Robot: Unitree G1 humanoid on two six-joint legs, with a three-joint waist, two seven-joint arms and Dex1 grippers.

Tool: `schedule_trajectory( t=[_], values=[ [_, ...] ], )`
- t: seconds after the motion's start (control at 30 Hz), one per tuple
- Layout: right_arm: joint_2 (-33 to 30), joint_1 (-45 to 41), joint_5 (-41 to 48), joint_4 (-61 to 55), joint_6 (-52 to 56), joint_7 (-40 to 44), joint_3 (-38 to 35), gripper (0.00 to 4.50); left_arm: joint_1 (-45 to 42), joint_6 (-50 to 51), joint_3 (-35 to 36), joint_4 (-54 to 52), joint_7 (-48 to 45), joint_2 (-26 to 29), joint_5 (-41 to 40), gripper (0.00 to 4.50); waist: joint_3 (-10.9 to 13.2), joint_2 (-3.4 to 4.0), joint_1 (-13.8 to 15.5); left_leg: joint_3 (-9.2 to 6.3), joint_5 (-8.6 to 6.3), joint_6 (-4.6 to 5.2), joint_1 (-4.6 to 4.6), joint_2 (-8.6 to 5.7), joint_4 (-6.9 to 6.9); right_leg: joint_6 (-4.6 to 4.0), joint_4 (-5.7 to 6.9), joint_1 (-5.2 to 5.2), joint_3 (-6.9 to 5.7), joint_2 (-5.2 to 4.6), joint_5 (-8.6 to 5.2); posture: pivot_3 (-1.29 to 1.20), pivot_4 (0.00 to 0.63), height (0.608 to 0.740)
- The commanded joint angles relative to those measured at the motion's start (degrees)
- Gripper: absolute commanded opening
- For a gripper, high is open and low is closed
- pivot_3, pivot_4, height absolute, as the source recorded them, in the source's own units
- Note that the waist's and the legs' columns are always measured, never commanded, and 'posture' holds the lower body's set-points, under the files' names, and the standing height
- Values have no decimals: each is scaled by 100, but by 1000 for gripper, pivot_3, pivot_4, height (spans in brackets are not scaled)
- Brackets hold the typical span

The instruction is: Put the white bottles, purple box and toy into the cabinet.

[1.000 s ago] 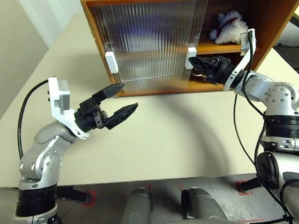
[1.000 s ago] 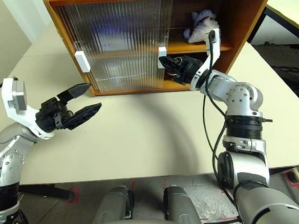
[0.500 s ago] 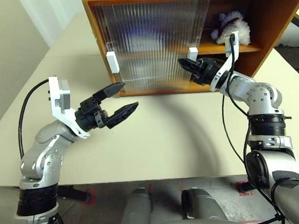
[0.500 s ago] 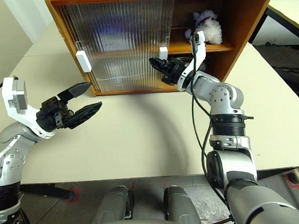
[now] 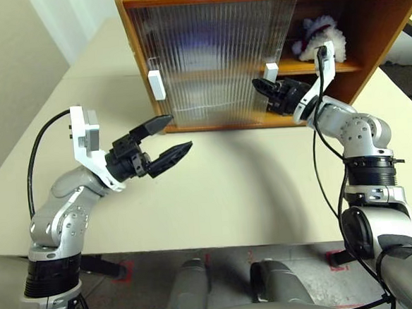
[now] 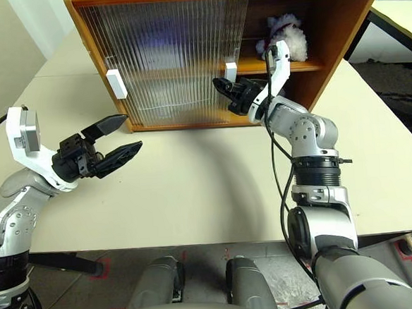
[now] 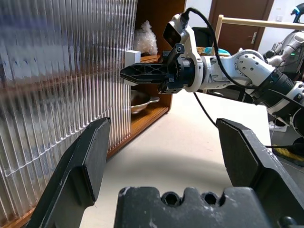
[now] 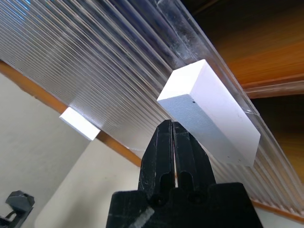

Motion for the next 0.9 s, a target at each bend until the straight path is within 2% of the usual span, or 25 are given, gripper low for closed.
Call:
schedule_trajectory(
  t=[0.03, 0.43, 0.9],
  values=[
    [-95, 55, -165, 34, -277, -113, -122, 60, -29, 47, -101, -79, -11, -19, 27, 4500, 0, 0, -1, 0, 0, 0, 0, 0, 1, 0, 0, 0, 0, 0, 0, 230, 40, 740],
    [-480, 253, -317, 26, -518, -187, -309, 60, -125, 56, -144, 34, -74, 3, 45, 4500, -1, -1, 12, 4, 1, 0, 0, -3, 12, 9, -1, 5, 1, -6, 6, 204, 39, 740],
    [-927, 505, -446, -21, -627, -188, -512, 60, -335, 5, -169, 350, -331, 45, 126, 4500, -2, -2, -131, 9, 3, 4, -1, -4, 18, 17, -3, 5, 8, -3, 10, 165, 28, 740]
  ],
)
